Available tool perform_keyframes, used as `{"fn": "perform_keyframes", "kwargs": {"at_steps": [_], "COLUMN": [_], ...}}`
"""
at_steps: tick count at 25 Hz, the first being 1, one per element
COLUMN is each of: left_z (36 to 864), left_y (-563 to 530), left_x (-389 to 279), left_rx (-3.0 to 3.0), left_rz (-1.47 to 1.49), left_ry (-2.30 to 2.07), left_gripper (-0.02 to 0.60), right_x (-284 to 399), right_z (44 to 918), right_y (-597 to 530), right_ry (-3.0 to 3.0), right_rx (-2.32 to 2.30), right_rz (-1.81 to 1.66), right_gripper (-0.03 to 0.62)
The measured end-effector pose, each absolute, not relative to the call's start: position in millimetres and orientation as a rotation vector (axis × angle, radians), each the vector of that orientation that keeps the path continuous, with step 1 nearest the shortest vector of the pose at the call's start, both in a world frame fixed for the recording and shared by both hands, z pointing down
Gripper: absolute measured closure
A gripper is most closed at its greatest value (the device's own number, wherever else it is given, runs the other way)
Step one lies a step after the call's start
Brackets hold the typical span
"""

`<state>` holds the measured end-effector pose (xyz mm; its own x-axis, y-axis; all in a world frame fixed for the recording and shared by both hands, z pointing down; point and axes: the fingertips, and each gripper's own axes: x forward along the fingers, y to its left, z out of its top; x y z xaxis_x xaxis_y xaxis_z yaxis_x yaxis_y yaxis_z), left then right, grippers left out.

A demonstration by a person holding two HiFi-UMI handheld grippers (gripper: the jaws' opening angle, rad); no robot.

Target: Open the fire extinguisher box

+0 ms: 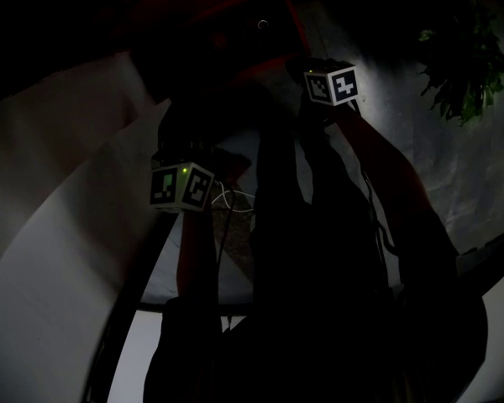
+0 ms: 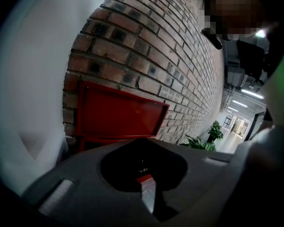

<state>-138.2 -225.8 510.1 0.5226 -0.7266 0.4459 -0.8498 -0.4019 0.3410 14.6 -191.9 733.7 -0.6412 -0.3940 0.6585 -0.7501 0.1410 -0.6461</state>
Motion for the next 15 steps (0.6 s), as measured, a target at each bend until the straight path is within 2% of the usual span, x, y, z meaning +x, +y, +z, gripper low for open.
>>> {"fn": "perform_keyframes", "kwargs": {"at_steps": [15], "left_z": [532], "left_y": [-208], "left_x": [-129], "left_rx": [2.199], "left_rz": [0.349], "left_ry": [-1.187], "left_gripper": [0.58], "right_x": [12], "right_z": [733], "right_y": [-191], "right_ry": [-2.083], "right_rx": [1.111], "right_rz": [1.506], "right_gripper": [0.595]}}
